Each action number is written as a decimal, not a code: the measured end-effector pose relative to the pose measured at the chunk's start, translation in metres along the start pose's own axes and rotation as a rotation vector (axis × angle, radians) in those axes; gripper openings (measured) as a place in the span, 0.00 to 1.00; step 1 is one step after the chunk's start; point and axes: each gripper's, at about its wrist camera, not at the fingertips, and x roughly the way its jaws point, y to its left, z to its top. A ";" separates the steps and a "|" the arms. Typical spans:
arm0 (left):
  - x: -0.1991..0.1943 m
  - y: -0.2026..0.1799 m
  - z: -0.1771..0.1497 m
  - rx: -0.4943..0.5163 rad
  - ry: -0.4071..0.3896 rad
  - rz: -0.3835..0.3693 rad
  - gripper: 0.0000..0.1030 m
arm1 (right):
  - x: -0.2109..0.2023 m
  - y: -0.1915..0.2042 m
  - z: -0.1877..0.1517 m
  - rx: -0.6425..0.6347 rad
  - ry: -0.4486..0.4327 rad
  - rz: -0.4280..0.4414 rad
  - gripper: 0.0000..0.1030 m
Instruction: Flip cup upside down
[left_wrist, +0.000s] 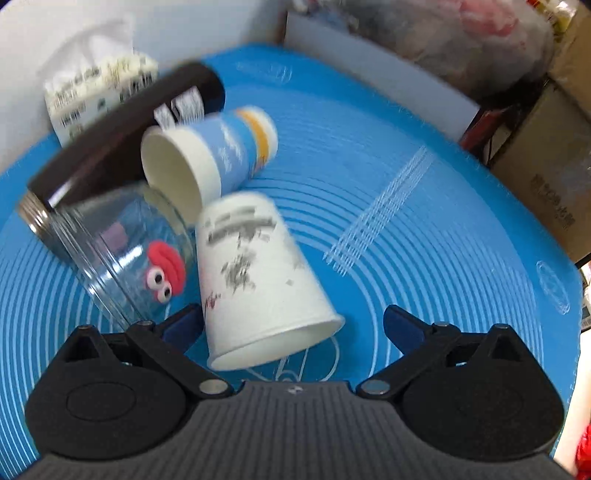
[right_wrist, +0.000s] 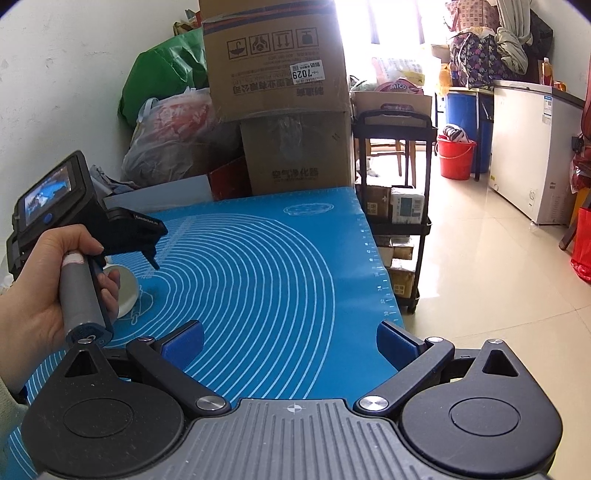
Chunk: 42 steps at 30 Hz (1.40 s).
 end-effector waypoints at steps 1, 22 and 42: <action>0.003 0.002 -0.001 -0.001 0.015 -0.005 0.97 | 0.000 0.001 0.000 -0.002 0.001 0.000 0.98; -0.017 0.005 -0.011 0.112 -0.014 -0.011 0.63 | -0.003 0.001 0.000 -0.003 -0.013 -0.010 0.98; -0.106 0.090 -0.112 0.554 -0.085 -0.204 0.64 | -0.061 0.027 -0.013 -0.013 -0.034 0.003 0.99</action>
